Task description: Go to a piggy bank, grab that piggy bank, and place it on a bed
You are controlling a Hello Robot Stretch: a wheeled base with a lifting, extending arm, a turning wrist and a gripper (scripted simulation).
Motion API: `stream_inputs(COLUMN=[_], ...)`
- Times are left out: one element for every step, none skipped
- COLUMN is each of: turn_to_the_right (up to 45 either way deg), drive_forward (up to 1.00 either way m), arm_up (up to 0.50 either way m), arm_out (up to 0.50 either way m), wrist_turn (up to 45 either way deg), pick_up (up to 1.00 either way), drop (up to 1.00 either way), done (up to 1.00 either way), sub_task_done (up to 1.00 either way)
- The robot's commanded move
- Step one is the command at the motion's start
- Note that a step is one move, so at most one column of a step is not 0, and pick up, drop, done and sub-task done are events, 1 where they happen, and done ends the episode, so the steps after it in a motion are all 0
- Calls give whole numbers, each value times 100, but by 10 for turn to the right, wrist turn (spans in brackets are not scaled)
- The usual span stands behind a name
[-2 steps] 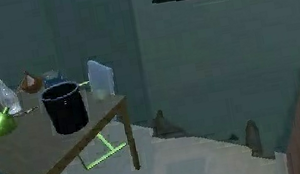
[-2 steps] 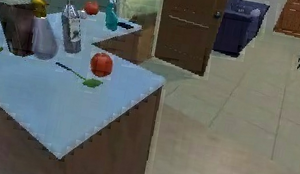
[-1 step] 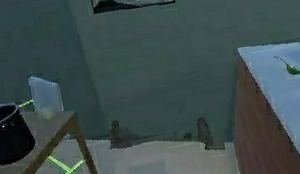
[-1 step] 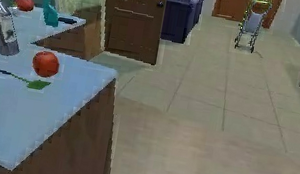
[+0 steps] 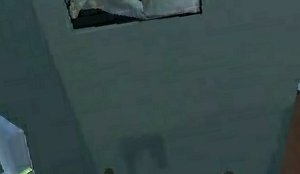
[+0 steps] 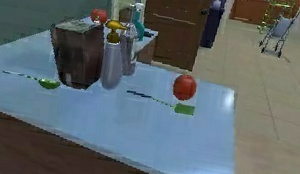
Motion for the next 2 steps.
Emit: stream_inputs(turn_to_the_right=[-450, -450], drive_forward=[0, 0], arm_up=[0, 0], arm_out=[0, 0], wrist_turn=[0, 0], pick_up=[0, 0], drop=[0, 0], done=[0, 0], sub_task_done=[0, 0])
